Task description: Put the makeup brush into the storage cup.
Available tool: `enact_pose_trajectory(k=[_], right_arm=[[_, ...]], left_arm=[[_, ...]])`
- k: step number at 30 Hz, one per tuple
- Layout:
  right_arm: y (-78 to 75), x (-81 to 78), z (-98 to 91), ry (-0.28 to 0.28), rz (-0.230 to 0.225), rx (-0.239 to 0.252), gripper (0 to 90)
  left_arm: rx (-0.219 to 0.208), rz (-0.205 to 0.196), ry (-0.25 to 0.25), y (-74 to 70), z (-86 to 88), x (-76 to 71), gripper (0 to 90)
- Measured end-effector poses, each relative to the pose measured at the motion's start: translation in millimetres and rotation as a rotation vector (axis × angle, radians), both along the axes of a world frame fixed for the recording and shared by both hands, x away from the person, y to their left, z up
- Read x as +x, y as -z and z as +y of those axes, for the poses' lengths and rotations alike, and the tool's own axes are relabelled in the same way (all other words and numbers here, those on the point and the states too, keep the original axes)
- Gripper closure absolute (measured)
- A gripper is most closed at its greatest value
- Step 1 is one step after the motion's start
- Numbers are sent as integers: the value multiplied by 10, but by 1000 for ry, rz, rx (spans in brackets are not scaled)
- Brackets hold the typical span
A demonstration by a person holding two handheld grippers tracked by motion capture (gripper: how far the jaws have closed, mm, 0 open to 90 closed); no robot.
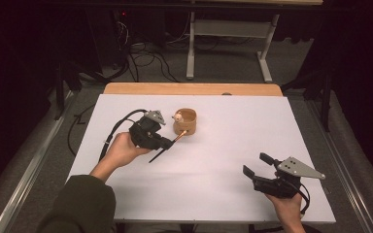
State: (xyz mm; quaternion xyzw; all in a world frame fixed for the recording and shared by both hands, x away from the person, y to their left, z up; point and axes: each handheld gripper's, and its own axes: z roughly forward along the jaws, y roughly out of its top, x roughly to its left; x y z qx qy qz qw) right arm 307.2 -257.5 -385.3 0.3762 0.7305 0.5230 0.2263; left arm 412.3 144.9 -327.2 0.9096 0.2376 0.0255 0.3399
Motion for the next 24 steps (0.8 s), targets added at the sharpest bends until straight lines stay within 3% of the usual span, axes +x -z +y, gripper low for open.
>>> enact_pose_trajectory(k=[15, 24], right_arm=[[5, 3, 4, 5, 3, -5, 238], [3, 2, 1, 1, 0, -3, 238]], left_arm=[[-118, -38, -5, -45, -2, -95, 826], [-158, -44, -12, -39, -13, -91, 826]])
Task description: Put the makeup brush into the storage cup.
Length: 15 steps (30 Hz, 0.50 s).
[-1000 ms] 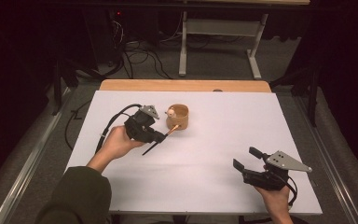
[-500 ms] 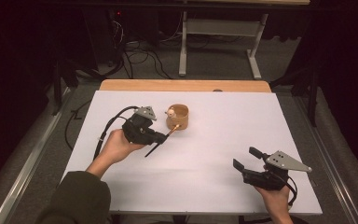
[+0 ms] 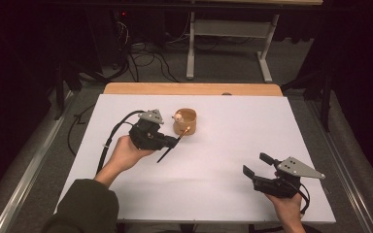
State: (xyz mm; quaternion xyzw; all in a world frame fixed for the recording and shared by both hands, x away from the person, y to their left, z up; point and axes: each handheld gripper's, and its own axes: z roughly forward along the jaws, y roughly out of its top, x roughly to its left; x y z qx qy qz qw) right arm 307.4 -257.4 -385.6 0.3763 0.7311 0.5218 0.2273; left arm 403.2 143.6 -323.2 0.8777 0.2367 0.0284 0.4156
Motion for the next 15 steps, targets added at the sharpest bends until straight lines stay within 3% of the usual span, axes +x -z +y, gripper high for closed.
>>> enact_pose_trajectory(k=[15], right_arm=[[6, 0, 8, 0, 4, -2, 238]], left_arm=[[-82, -27, -40, -34, 15, 31, 826]])
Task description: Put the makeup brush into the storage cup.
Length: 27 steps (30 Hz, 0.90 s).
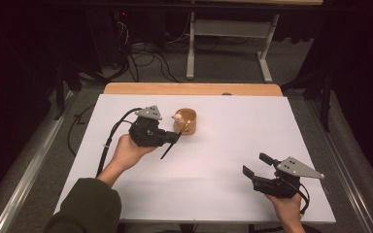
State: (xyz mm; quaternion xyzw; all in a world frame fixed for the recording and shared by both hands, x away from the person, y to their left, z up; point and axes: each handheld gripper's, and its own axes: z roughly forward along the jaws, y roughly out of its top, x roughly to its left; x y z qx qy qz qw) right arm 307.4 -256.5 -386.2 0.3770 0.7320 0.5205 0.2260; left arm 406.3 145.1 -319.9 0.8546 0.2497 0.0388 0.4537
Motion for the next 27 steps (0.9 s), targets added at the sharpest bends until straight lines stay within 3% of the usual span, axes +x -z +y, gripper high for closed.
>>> enact_pose_trajectory(k=[5, 15, 27], right_arm=[[0, 1, 1, -1, 0, 0, 238], [1, 2, 5, 0, 0, -4, 238], [1, 1, 6, -1, 1, -4, 238]], left_arm=[[-18, -8, -21, -1, 17, 29, 826], [-15, -33, -50, -11, 7, 75, 827], [-52, -48, -81, -50, -25, 189, 827]])
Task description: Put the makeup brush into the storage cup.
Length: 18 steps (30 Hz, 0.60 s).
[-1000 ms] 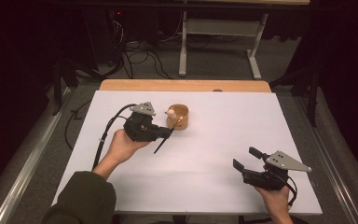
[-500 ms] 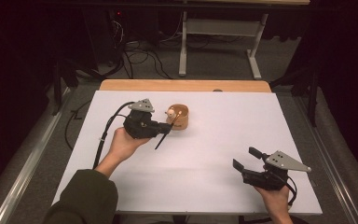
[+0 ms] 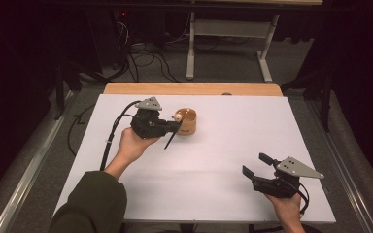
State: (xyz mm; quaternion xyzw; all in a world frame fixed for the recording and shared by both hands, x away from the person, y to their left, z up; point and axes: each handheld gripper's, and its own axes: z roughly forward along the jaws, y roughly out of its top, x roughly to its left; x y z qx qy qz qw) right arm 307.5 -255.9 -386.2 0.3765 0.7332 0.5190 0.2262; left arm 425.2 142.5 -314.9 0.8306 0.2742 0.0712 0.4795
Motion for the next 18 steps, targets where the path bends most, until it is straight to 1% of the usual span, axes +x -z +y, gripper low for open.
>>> enact_pose_trajectory(k=[9, 18], right_arm=[[1, 4, -2, -2, -1, -2, 238], [4, 6, -3, -1, 5, 2, 238]], left_arm=[[-8, 4, -26, 9, -13, 80, 826], [-38, 7, -44, -28, -29, 173, 826]])
